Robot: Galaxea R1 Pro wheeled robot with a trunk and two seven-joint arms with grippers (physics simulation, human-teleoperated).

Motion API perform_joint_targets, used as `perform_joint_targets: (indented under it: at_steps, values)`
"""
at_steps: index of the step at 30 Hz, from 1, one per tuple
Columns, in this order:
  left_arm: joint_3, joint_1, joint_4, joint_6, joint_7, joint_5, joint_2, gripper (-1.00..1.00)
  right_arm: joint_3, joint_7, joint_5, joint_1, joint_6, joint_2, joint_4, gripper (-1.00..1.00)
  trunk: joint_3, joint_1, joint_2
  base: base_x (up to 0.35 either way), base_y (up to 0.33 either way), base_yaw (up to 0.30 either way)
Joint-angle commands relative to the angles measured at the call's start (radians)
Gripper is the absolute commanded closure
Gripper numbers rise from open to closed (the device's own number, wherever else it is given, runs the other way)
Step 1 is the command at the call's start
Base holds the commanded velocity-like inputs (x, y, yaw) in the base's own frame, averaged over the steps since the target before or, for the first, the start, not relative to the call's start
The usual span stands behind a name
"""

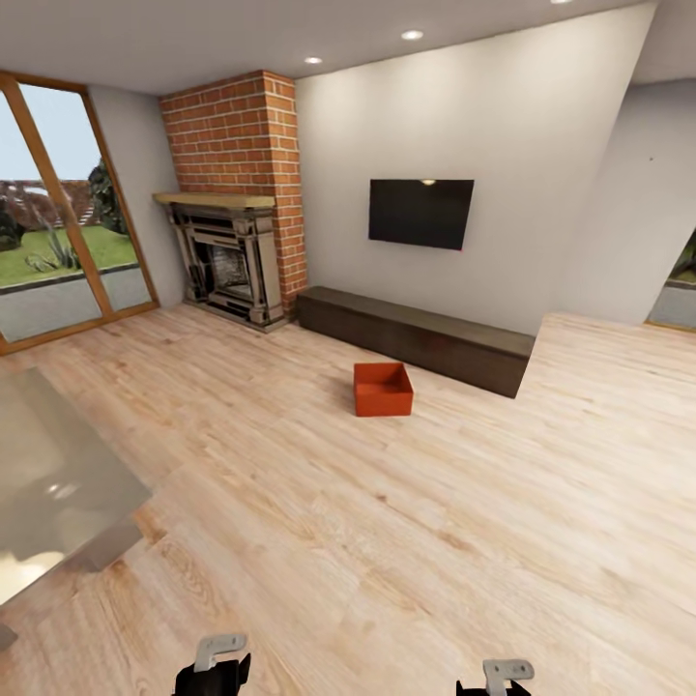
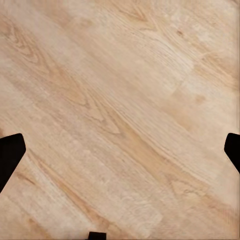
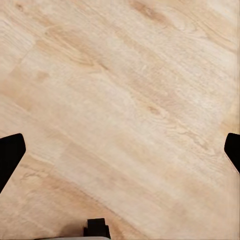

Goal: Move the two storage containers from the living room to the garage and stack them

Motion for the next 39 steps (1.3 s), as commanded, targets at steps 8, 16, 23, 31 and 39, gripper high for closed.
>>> perform_joint_targets:
  at_steps: [8, 16, 23, 31, 39]
  values:
    - [-0.008, -0.002, 0.004, -0.007, -0.004, 0.01, -0.005, -1.0, 0.006, -0.007, 0.001, -0.001, -0.002, 0.0, 0.001, -1.0, -0.002, 0.001, -0.002, 0.317, -0.181, 0.0]
    - [-0.008, -0.002, 0.004, -0.007, -0.004, 0.01, -0.011, -1.0, 0.006, -0.007, 0.001, -0.001, -0.002, 0.0, 0.001, -1.0, -0.002, 0.001, -0.002, 0.317, -0.181, 0.0]
    - [-0.008, -0.002, 0.004, -0.007, -0.004, 0.01, -0.01, -1.0, 0.006, -0.007, 0.001, -0.001, -0.002, 0.0, 0.001, -1.0, -0.002, 0.001, -0.002, 0.317, -0.17, 0.0]
    - [-0.008, -0.002, 0.004, -0.007, -0.004, 0.01, -0.01, -1.0, 0.006, -0.007, 0.003, -0.001, -0.003, 0.0, 0.001, -1.0, -0.002, 0.001, -0.002, 0.317, -0.143, 0.0]
    - [-0.008, -0.002, 0.004, -0.007, -0.004, 0.01, -0.01, -1.0, 0.009, -0.007, 0.007, -0.001, -0.002, 0.0, 0.001, -1.0, -0.002, 0.001, -0.002, 0.317, -0.141, 0.0]
